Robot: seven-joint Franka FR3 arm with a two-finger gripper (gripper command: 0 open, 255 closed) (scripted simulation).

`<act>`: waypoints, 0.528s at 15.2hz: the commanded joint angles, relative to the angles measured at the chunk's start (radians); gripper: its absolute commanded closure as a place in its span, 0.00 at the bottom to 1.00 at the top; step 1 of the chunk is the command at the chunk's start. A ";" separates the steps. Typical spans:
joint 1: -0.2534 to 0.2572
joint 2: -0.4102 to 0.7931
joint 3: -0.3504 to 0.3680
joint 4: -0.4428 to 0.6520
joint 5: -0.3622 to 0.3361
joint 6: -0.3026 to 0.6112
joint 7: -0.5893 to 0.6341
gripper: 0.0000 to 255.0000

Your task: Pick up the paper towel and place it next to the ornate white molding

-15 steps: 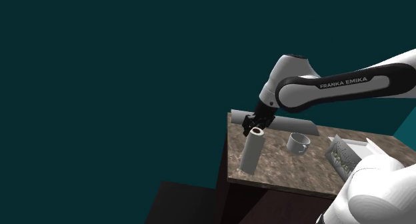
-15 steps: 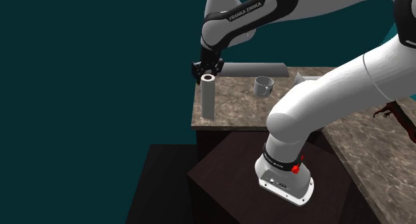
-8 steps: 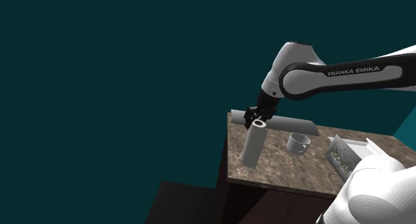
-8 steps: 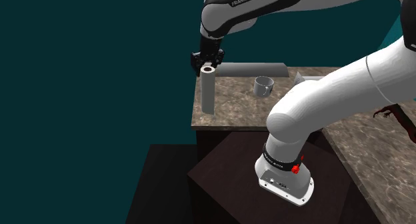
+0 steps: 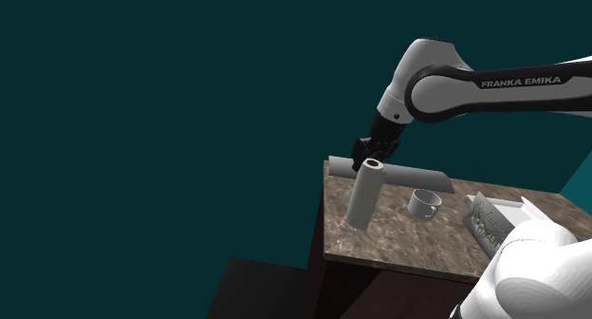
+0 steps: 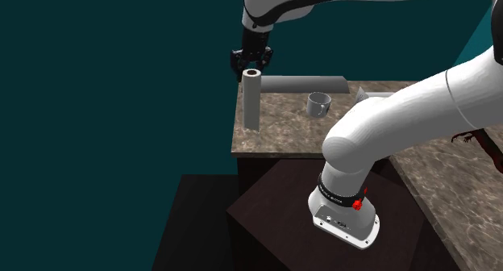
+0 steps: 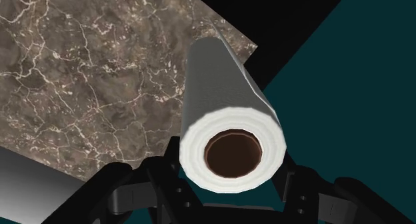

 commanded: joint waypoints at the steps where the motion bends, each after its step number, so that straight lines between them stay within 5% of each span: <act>1: 0.001 0.002 0.001 0.031 0.000 -0.029 0.002 1.00; 8: 0.001 0.000 0.002 0.123 0.000 -0.124 0.006 1.00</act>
